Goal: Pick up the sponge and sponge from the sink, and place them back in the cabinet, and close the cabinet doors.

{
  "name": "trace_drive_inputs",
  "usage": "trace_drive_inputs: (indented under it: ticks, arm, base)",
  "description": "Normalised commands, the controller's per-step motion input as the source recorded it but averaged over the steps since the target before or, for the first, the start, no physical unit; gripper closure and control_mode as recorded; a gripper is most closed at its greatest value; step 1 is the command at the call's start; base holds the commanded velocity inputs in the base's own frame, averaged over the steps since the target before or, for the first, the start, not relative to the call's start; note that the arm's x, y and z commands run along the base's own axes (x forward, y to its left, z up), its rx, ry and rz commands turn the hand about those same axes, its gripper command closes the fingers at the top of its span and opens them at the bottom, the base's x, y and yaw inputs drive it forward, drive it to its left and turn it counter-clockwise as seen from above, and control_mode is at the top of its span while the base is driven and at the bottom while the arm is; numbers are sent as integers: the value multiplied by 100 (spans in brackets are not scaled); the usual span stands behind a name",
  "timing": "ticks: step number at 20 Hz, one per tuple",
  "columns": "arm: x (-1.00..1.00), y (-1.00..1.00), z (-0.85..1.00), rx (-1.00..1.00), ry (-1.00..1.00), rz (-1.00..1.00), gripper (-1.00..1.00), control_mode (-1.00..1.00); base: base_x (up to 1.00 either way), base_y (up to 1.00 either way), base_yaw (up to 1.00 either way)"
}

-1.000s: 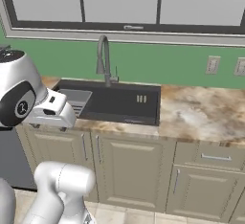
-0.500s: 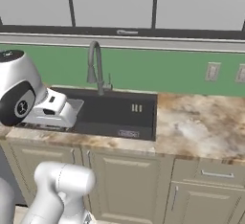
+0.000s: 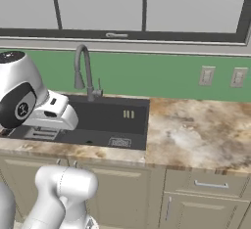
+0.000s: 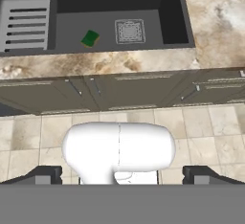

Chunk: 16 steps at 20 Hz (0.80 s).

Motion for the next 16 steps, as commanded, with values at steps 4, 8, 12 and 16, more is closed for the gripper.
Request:
trace_drive_inputs:
  ticks: [4,8,12,16]
  arm:
    - [0,0,0,0,0,0,-100,100]
    - [0,0,0,0,0,0,-100,100]
    - [0,0,0,0,0,0,-100,100]
    - [0,0,0,0,0,0,-100,100]
  base:
    - [34,-32,-4]
    - [34,-16,-4]
    - [38,-1,-4]
    - [31,-5,0]
